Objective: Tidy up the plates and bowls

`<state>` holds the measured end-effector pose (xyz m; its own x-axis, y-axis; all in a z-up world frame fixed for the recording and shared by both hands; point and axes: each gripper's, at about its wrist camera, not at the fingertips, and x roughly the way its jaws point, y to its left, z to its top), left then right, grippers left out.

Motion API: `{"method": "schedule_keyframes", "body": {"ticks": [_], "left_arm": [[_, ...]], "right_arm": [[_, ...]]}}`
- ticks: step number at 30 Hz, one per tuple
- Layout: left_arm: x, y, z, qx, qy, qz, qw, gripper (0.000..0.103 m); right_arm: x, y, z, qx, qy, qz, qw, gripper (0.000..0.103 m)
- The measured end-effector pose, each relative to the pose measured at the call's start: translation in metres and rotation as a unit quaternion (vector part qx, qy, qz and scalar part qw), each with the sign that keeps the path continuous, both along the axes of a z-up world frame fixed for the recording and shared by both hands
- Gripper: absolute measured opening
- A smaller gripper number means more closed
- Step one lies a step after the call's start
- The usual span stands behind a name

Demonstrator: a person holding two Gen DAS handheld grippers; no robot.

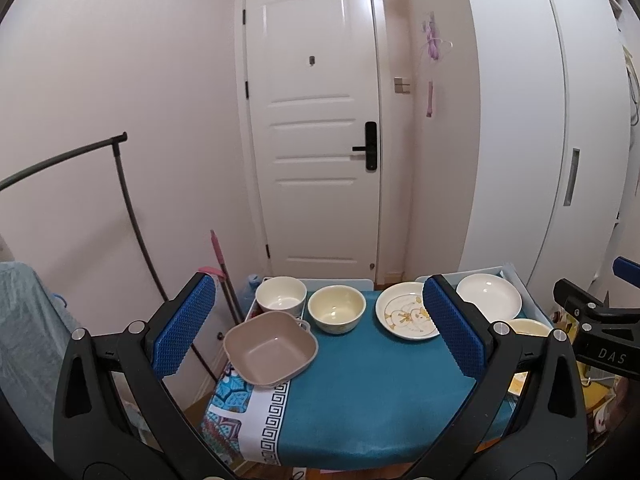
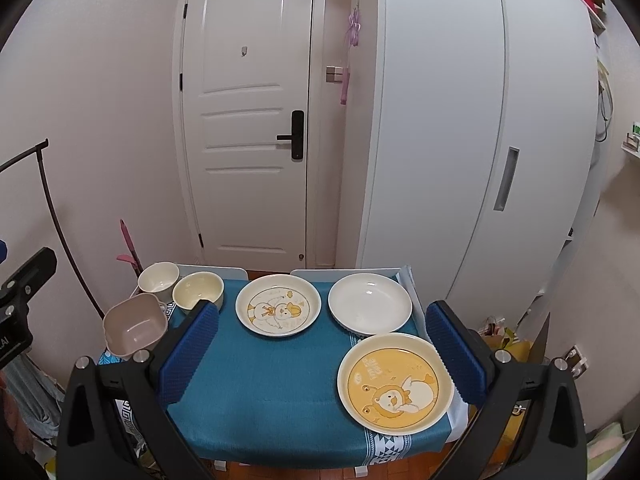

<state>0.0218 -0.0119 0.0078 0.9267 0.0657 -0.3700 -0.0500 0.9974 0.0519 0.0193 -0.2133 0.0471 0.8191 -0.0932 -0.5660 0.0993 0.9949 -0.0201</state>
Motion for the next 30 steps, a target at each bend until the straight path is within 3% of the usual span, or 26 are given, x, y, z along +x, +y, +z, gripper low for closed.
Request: {"method": "schedule_keyframes", "body": {"ticks": [30], "left_arm": [[0.0026,-0.0002,-0.0031,0.005,0.005,-0.003,1.0000,0.103]], "right_arm": [[0.0029,0.0013,-0.0026,0.003,0.006,-0.001,1.000,0.103]]}}
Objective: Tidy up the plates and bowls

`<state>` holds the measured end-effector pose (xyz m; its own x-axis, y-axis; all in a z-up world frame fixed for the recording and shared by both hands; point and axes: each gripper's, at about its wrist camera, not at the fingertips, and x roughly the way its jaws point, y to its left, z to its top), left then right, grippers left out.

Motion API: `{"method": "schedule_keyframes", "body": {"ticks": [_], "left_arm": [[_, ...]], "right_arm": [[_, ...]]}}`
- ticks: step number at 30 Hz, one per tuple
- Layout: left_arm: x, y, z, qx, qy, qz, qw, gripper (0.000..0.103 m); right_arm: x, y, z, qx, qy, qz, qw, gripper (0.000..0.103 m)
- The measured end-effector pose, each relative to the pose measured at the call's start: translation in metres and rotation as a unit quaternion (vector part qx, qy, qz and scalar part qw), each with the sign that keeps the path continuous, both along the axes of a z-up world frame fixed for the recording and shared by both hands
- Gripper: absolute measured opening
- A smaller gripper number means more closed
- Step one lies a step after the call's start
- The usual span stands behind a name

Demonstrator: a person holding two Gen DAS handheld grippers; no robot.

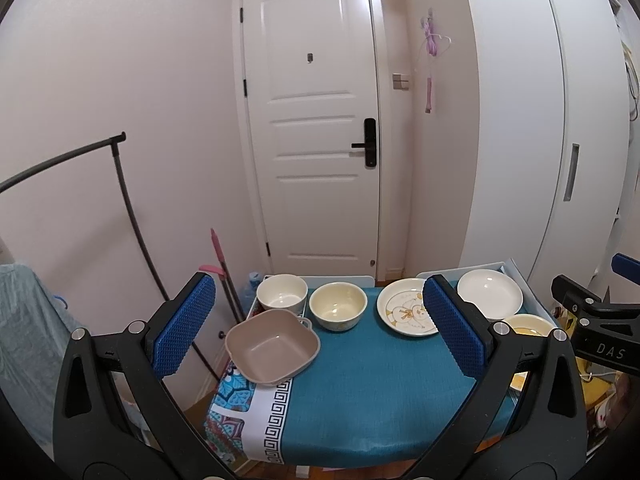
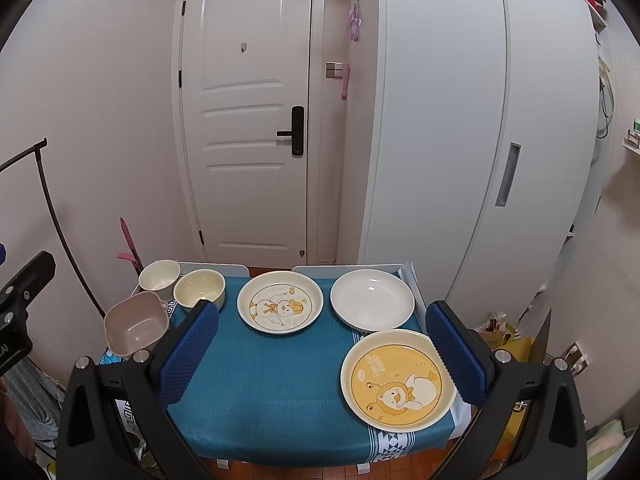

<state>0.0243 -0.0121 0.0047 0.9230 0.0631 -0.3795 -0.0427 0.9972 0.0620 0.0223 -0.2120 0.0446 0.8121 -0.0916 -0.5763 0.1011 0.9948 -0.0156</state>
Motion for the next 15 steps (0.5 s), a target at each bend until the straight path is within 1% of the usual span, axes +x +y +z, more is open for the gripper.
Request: {"method": "schedule_keyframes", "body": {"ticks": [15], "left_arm": [[0.0011,0.0052,0.0007,-0.002,0.004,-0.001,1.0000,0.103]], "right_arm": [[-0.0001,0.0006,-0.0001,0.001,0.000,0.001,1.000,0.103]]}}
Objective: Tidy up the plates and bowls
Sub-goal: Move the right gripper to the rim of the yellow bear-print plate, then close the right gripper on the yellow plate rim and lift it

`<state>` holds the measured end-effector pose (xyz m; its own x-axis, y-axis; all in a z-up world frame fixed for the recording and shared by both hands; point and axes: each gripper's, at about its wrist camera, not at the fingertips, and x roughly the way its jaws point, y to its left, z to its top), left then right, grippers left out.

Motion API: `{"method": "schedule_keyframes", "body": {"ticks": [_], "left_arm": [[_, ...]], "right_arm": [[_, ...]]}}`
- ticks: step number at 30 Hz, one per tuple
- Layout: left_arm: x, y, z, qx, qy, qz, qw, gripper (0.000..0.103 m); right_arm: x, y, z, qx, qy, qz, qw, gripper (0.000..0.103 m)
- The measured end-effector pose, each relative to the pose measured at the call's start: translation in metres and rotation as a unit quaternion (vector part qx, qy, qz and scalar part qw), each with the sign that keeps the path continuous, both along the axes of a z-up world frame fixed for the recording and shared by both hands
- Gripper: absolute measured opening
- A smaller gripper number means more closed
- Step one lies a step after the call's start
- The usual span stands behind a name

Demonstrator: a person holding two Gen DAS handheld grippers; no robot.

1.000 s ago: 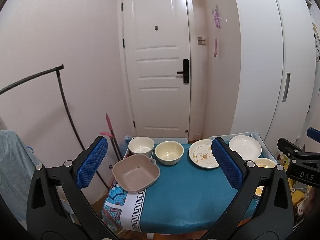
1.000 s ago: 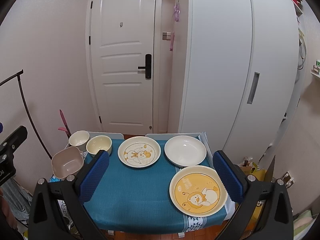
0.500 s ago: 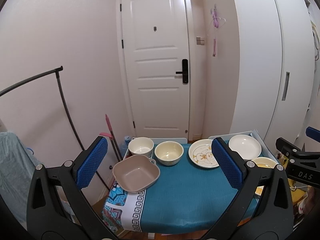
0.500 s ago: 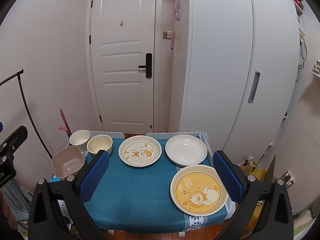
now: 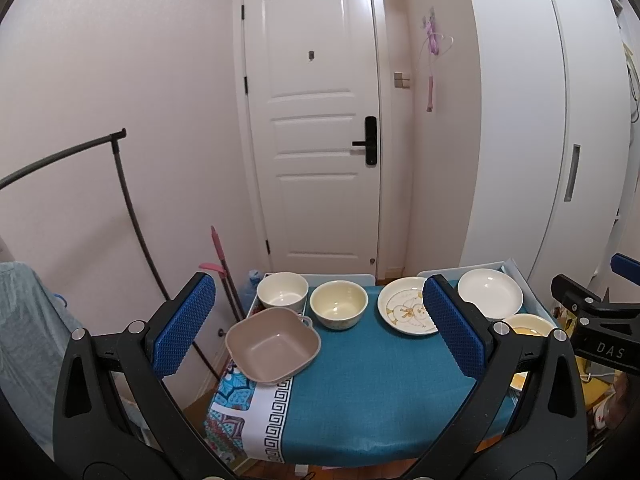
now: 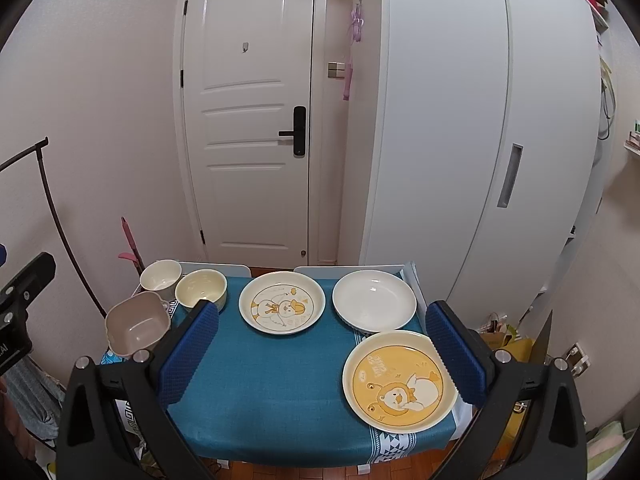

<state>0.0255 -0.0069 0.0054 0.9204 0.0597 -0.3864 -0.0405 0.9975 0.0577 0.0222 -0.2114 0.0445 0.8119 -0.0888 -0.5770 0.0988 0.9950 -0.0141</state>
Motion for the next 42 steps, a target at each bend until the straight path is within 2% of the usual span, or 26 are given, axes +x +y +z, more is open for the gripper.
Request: {"method": "schedule_keyframes", "body": {"ticks": [6,10,14,18,24,27,30,32,35,36,40,42], "left_arm": [[0.006,0.001,-0.002,0.002,0.006,-0.005,1.0000,0.103],[0.017,-0.002,-0.004,0.002,0.017,-0.027,0.9995,0.103],[0.033,-0.014,-0.014,-0.004,0.034,-0.051,0.9981,0.103],[0.054,-0.044,-0.035,-0.028,0.075,-0.097,0.9921,0.103],[0.098,-0.115,-0.105,-0.033,0.188,-0.157,0.9689,0.103],[0.115,-0.152,-0.143,-0.047,0.239,-0.174,0.9543,0.103],[0.133,-0.187,-0.184,-0.061,0.289,-0.191,0.9361,0.101],[0.147,-0.210,-0.211,-0.064,0.328,-0.196,0.9219,0.094],[0.159,-0.229,-0.239,-0.069,0.366,-0.193,0.9079,0.080],[0.163,-0.237,-0.248,-0.071,0.378,-0.191,0.9032,0.078],[0.169,-0.257,-0.267,-0.066,0.397,-0.191,0.8952,0.071],[0.172,-0.264,-0.274,-0.064,0.406,-0.190,0.8916,0.062]], "right_arm": [[0.002,0.001,-0.001,0.003,0.004,0.000,1.000,0.103],[0.006,-0.006,-0.006,0.020,0.014,-0.003,1.000,0.103],[0.006,-0.029,-0.019,0.052,0.033,-0.010,0.998,0.103],[0.007,-0.066,-0.045,0.084,0.063,-0.026,0.994,0.103],[0.009,-0.144,-0.103,0.122,0.121,-0.050,0.984,0.102],[0.016,-0.182,-0.138,0.143,0.154,-0.042,0.977,0.094],[0.025,-0.215,-0.172,0.171,0.190,-0.029,0.966,0.083],[0.033,-0.235,-0.194,0.193,0.214,-0.018,0.957,0.072],[0.044,-0.256,-0.225,0.224,0.237,0.007,0.945,0.063],[0.047,-0.260,-0.232,0.229,0.244,0.015,0.942,0.061],[0.061,-0.269,-0.253,0.242,0.260,0.038,0.934,0.051],[0.067,-0.274,-0.257,0.248,0.259,0.047,0.932,0.044]]}}
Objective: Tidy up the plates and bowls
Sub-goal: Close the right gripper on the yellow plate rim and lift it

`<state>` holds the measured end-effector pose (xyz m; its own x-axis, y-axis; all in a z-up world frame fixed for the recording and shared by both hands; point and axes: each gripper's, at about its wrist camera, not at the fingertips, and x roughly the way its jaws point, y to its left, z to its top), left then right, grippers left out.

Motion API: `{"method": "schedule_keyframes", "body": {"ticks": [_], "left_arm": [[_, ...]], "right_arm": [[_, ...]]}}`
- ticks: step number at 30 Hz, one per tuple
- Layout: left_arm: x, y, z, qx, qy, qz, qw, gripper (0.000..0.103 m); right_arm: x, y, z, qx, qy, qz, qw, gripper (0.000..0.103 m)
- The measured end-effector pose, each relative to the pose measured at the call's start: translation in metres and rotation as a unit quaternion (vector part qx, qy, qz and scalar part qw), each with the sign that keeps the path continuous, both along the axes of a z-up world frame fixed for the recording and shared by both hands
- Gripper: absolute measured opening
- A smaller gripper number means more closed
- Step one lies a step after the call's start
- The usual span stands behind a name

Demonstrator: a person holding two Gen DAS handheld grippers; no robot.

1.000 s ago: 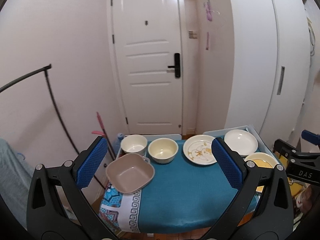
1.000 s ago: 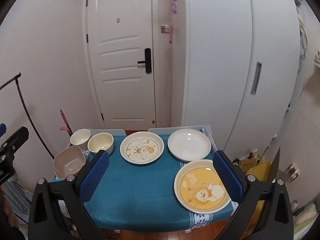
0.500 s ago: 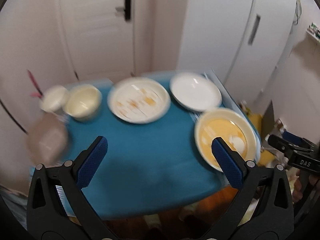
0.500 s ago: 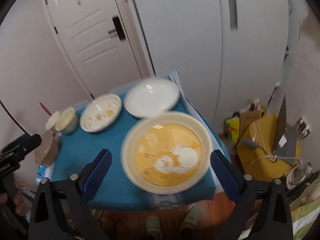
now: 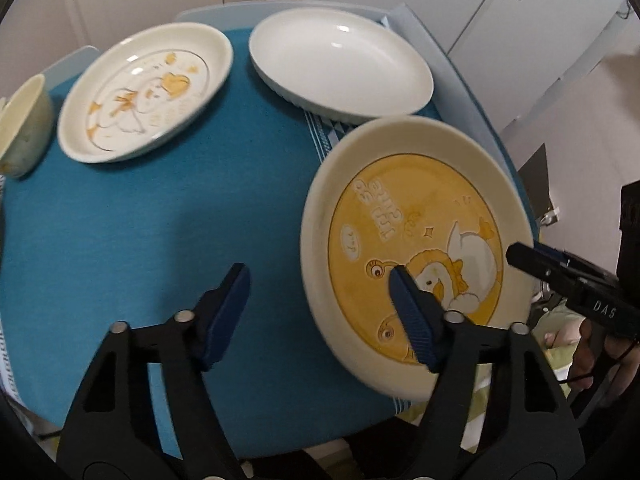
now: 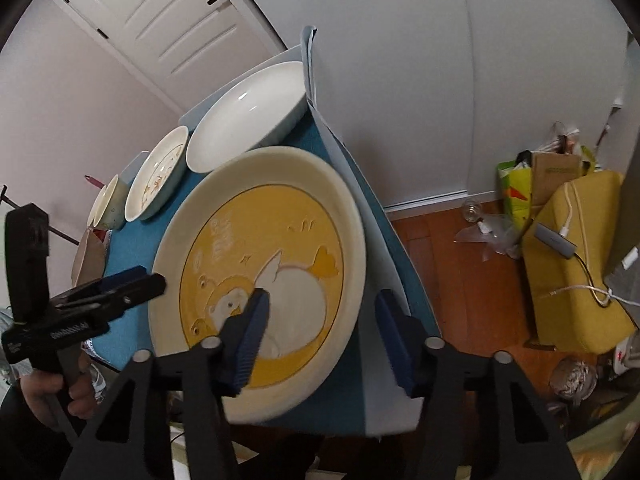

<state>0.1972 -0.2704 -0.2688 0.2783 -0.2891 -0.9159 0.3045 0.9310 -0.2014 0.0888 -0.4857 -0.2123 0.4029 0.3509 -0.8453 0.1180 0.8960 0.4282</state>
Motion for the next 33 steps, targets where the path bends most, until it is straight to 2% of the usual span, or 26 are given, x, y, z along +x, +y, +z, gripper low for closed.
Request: {"method": "schedule_keyframes", "body": {"ticks": [2,3,5,8,12,24,29,33], "left_arm": [[0.005,-0.005,-0.008,0.003,0.011,-0.002,0.9999,0.048],[0.006,-0.009,-0.010,0.003,0.016,-0.003,0.9999,0.046],[0.008,-0.014,-0.015,0.004,0.019,-0.008,0.9998,0.032],[0.007,-0.020,-0.023,0.009,0.025,-0.013,0.9996,0.024],[0.005,-0.024,-0.028,0.006,0.023,-0.002,0.9997,0.024],[-0.010,-0.022,-0.015,0.014,-0.003,-0.003,0.9999,0.024],[-0.026,-0.008,-0.007,0.001,-0.014,0.011,0.9998,0.024],[-0.041,0.015,0.000,-0.011,-0.027,0.025,0.9993,0.024]], "right_arm": [[0.005,-0.001,-0.004,0.004,-0.002,0.009,1.000,0.033],[0.007,-0.002,-0.005,0.004,-0.002,0.012,1.000,0.032],[0.011,-0.004,-0.006,0.003,-0.004,0.014,1.000,0.025],[0.016,-0.006,-0.010,-0.002,-0.004,0.011,1.000,0.017],[0.021,-0.010,-0.015,0.005,0.003,0.012,1.000,0.015],[0.023,-0.001,-0.008,-0.026,-0.002,0.031,0.999,0.015],[0.023,0.010,-0.003,-0.039,-0.021,0.080,0.996,0.015],[0.024,0.023,0.004,-0.042,-0.033,0.089,0.995,0.015]]}}
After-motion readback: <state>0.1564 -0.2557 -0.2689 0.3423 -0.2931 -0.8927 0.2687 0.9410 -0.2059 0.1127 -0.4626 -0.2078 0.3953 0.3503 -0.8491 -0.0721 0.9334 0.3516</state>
